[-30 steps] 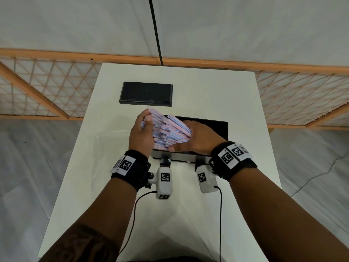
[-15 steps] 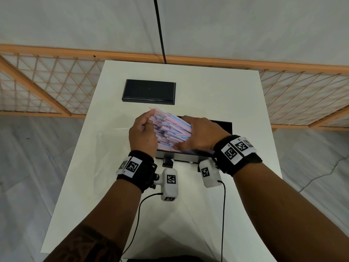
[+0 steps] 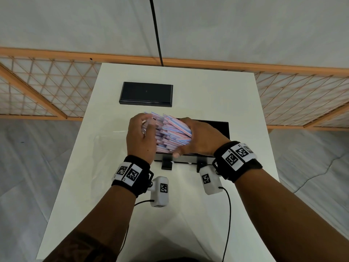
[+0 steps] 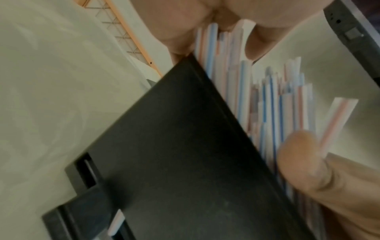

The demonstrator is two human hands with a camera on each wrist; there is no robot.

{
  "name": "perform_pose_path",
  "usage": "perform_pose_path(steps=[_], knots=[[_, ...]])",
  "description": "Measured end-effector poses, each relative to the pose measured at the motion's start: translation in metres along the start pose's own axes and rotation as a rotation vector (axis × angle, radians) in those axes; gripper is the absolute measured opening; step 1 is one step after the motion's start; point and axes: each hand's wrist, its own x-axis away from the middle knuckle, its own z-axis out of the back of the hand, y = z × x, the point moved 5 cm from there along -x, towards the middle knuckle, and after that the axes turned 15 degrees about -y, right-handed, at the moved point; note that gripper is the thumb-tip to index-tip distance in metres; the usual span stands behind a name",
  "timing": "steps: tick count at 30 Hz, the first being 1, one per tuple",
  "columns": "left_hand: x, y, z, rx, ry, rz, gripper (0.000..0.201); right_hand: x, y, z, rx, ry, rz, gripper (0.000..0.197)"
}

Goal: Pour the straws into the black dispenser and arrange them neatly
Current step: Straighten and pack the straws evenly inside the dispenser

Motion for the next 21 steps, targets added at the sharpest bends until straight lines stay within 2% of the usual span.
perform_pose_path(steps=[4,8,11,14,17,21], knots=[[-0.005,0.011,0.002,0.013,0.007,-0.044,0.041,0.015,0.000,0.005,-0.009,0.116,0.024,0.093],[-0.015,0.012,-0.004,-0.051,-0.121,0.043,0.057,0.033,0.002,0.011,0.010,0.222,0.011,0.091],[-0.015,0.010,-0.005,-0.074,-0.184,0.067,0.054,0.050,0.009,0.013,0.026,0.342,-0.013,0.085],[-0.012,0.010,-0.004,-0.091,-0.170,0.037,0.047,0.068,0.018,0.007,0.002,0.472,0.005,0.064],[-0.009,0.011,-0.005,-0.101,-0.156,-0.004,0.042,0.076,0.014,-0.014,0.040,0.436,0.057,0.047],[-0.009,0.016,-0.008,-0.120,-0.152,-0.044,0.056,0.071,0.012,-0.034,0.100,0.402,0.083,0.052]])
